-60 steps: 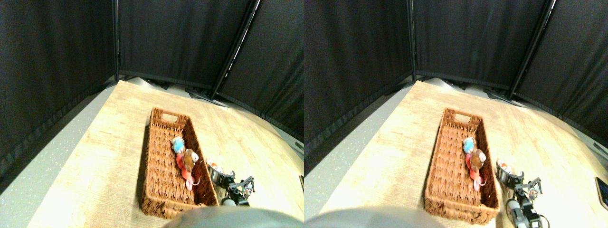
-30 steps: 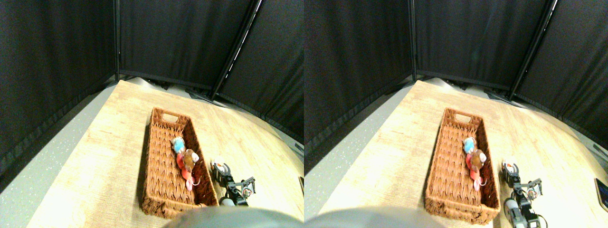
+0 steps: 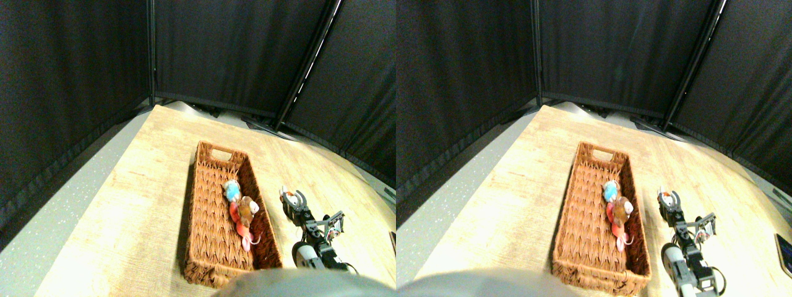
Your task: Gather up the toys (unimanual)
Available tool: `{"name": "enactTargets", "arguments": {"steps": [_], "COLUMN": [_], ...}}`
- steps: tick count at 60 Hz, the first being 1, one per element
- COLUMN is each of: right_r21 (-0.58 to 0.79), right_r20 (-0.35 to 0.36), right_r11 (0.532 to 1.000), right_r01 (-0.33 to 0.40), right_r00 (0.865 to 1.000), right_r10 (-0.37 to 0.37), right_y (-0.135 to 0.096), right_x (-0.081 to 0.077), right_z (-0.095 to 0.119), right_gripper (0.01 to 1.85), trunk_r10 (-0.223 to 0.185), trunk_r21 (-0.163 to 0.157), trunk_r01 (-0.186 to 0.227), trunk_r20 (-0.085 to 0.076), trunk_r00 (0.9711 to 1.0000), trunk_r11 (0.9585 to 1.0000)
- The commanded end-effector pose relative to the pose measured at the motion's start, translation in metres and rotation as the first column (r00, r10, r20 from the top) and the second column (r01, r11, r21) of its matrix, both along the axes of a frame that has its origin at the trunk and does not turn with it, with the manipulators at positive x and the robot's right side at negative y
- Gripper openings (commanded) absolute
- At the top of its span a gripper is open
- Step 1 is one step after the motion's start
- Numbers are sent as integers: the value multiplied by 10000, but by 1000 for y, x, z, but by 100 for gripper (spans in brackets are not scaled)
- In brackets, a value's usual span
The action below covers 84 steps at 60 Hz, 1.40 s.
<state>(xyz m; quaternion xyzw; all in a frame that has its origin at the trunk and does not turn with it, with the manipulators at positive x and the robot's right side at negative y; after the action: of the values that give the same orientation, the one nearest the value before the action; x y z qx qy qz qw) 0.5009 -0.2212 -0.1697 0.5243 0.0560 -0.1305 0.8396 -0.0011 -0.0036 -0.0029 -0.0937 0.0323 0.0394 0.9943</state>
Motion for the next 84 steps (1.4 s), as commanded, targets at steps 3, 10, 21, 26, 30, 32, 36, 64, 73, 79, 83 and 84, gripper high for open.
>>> {"name": "enactTargets", "arguments": {"steps": [3,10,21,26,30,32,36,64,73,79,83,84], "right_r21": [-62,-312,-185,-134,-193,-412,-630,-270,-171,375,581,511], "right_r20": [393,629,834,807,727,691,632,391,228,131,81,71], "right_r11": [9996,9976,9833,9791,9758,9741,9670,9348,9356,9382,9450,9438], "right_r01": [-273,-624,-1808,-2030,-2179,-2223,-2467,-3541,-3525,-3442,-3217,-3267], "right_r00": [9988,9959,9798,9758,9731,9720,9660,9341,9354,9389,9468,9451], "right_r10": [276,643,1817,2034,2188,2247,2505,3550,3529,3439,3218,3267], "right_y": [15,27,38,46,51,55,61,103,116,121,122,123], "right_x": [4,9,18,20,20,21,22,32,40,46,49,50], "right_z": [24,38,50,55,57,59,62,54,45,39,35,34], "right_gripper": [14,10,12,11,12,13,15,18,16,14,11,11], "trunk_r10": [164,298,500,615,694,748,857,1574,1665,1705,1716,1716], "trunk_r21": [-349,-484,-703,-838,-939,-987,-1095,-1641,-1750,-1808,-1825,-1831], "trunk_r01": [-159,-286,-473,-575,-645,-693,-793,-1455,-1543,-1586,-1599,-1600], "trunk_r20": [152,241,372,456,502,534,552,615,567,525,501,494], "trunk_r00": [9998,9993,9981,9971,9963,9958,9948,9856,9844,9840,9839,9839], "trunk_r11": [9993,9984,9964,9948,9935,9927,9908,9757,9724,9707,9701,9700]}}
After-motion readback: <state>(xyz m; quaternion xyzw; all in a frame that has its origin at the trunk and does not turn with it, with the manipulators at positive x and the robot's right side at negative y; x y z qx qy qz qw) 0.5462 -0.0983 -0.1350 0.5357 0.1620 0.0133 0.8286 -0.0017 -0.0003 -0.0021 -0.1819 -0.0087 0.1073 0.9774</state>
